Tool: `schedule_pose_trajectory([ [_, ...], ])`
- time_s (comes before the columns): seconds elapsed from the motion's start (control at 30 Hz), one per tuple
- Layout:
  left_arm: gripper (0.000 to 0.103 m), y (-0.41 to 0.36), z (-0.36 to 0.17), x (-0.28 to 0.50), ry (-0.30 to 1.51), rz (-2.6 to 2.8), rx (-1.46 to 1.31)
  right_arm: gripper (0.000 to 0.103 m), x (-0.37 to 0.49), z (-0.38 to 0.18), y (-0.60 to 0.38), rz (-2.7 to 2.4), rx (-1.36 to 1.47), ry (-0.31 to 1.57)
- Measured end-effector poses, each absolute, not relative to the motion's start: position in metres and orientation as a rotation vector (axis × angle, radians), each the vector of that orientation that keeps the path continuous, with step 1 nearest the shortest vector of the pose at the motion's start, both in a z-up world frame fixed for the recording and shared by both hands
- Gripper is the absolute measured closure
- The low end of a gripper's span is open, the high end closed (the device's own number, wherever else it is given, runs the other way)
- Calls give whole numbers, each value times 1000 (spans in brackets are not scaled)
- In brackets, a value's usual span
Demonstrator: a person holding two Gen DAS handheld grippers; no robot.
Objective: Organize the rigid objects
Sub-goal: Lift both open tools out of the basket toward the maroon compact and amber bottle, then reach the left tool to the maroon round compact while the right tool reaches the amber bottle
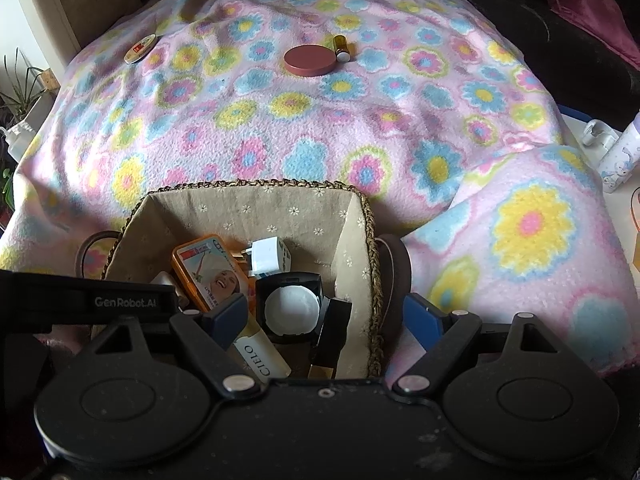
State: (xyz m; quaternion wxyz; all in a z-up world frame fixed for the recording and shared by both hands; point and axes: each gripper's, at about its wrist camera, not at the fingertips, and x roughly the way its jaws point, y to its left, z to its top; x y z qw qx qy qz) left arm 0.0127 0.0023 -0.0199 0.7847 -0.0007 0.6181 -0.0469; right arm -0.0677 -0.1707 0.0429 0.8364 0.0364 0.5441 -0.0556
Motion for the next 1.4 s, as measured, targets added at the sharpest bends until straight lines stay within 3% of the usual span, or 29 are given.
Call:
schedule_pose_trajectory([
  [0.33,22,2,-16,13,1334,-76,4,12,-67,52,-175,-121,90,1143],
  [0.93,22,9,-14,43,1429,-84,-25,11,-24,62,-207,-132,135,1106],
  [1.4,22,-7,21,92,1250,-79,66,9,60,48,-220,-192,107,1029],
])
